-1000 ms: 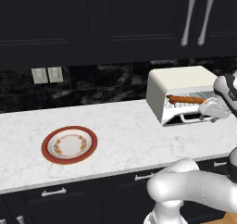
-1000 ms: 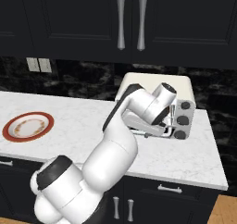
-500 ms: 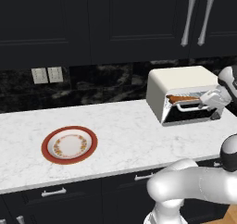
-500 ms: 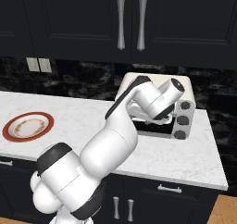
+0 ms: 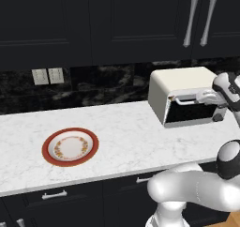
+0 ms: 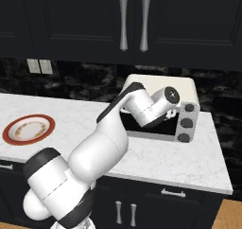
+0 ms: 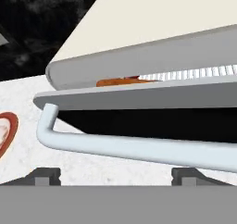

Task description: Pick up the kebab skewer and baguette bread, and place them inside the toaster oven. Close the toaster oven door and start by setting the timer.

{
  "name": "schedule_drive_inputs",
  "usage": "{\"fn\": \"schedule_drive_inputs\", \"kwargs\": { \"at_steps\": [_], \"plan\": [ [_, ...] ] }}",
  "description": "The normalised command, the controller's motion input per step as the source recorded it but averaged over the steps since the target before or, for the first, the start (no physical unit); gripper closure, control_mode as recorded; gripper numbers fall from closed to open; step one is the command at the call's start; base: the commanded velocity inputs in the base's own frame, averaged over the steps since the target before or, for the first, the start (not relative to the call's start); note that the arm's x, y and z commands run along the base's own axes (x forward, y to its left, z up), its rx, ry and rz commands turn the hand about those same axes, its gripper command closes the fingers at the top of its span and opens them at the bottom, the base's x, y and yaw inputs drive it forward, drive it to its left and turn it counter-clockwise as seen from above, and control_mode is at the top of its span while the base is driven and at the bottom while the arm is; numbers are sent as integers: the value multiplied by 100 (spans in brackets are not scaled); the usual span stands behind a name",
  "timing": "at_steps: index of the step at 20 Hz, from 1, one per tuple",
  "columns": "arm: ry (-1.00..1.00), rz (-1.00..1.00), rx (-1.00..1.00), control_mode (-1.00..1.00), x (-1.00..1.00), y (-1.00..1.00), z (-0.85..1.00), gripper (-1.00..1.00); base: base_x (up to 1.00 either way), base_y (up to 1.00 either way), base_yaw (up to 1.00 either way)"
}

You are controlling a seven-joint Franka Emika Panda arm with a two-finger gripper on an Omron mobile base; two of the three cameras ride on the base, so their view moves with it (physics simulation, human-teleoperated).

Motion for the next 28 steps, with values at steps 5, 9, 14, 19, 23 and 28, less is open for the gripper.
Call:
{"fn": "schedule_drive_inputs", "kwargs": {
  "at_steps": [5,9,14,19,23,28],
  "plan": [
    [-17,-15,-2,-100,67,33,-1,-100,0,0,0],
    [-12,-13,-1,-100,24,23,-9,-100,0,0,0],
    [-9,-10,0,-100,-4,4,5,-100,0,0,0],
    [-7,-6,0,-100,-2,0,11,-100,0,0,0],
    [-1,-3,0,-100,-19,-5,21,-100,0,0,0],
    [0,-1,1,-100,-62,-26,24,-100,0,0,0]
  ]
}}
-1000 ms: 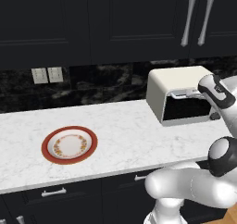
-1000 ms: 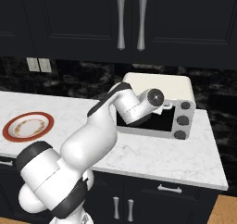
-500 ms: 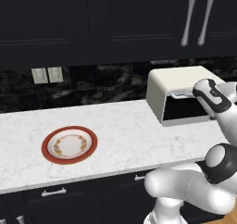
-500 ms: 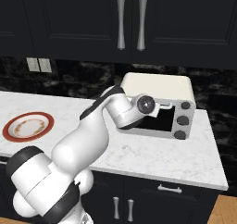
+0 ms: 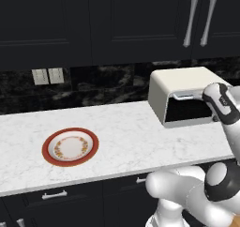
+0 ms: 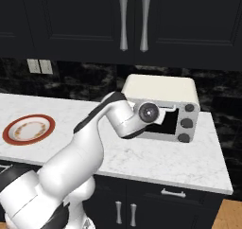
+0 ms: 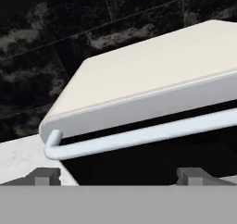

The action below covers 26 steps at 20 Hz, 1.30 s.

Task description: Pick up the kebab skewer and baguette bread, and place them inside the toaster oven. Close the toaster oven door and start by setting the timer.

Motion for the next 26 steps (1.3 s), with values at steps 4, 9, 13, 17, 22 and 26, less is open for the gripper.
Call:
{"fn": "schedule_drive_inputs", "kwargs": {
  "at_steps": [4,9,13,17,22,26],
  "plan": [
    [1,-1,5,-100,-74,-17,25,-100,0,0,0],
    [3,-4,13,-100,-49,-18,4,-100,0,0,0],
    [0,-11,21,-100,-40,-38,-1,-100,0,0,0],
    [0,-19,26,-100,-10,-38,-2,-100,0,0,0],
    [0,-26,22,-100,16,-5,-16,-100,0,0,0],
    [-3,-10,21,-100,0,-21,-9,-100,0,0,0]
  ]
}}
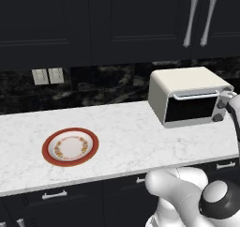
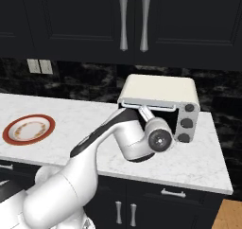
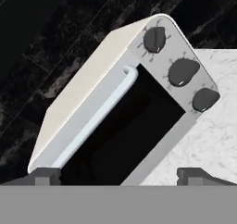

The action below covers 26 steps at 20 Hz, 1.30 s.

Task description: Pick up the kebab skewer and baguette bread, and place them inside the toaster oven. Close the toaster oven door and start by setting the timer.

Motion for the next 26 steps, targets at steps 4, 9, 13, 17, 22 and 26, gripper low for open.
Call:
{"fn": "schedule_drive_inputs", "kwargs": {
  "at_steps": [4,9,13,17,22,26],
  "plan": [
    [-11,-8,25,-100,0,-28,-12,-100,0,0,0],
    [-11,-1,29,-100,2,-49,-20,-100,0,0,0],
    [-8,0,23,-100,22,-43,-13,-100,0,0,0],
    [0,-4,22,-100,36,-31,0,-100,0,0,0],
    [-1,-6,23,-100,24,-10,-10,-100,0,0,0],
    [-4,-6,19,-100,29,0,-25,-100,0,0,0]
  ]
}}
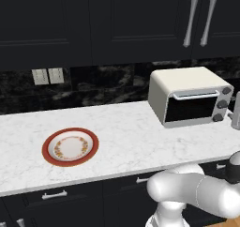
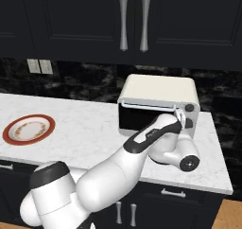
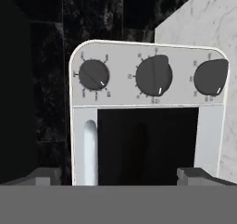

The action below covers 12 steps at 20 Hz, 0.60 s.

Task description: Pick up the kebab skewer and baguette bread, and place them inside the toaster oven. Close the toaster oven door and start by setting the timer.

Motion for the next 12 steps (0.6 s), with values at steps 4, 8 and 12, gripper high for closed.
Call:
{"fn": "schedule_drive_inputs", "kwargs": {
  "at_steps": [4,8,12],
  "plan": [
    [-9,-5,12,-100,28,0,-26,-100,0,0,0],
    [-7,-5,7,-100,21,-6,-17,-100,0,0,0],
    [-7,-6,5,-100,23,-7,-19,-100,0,0,0]
  ]
}}
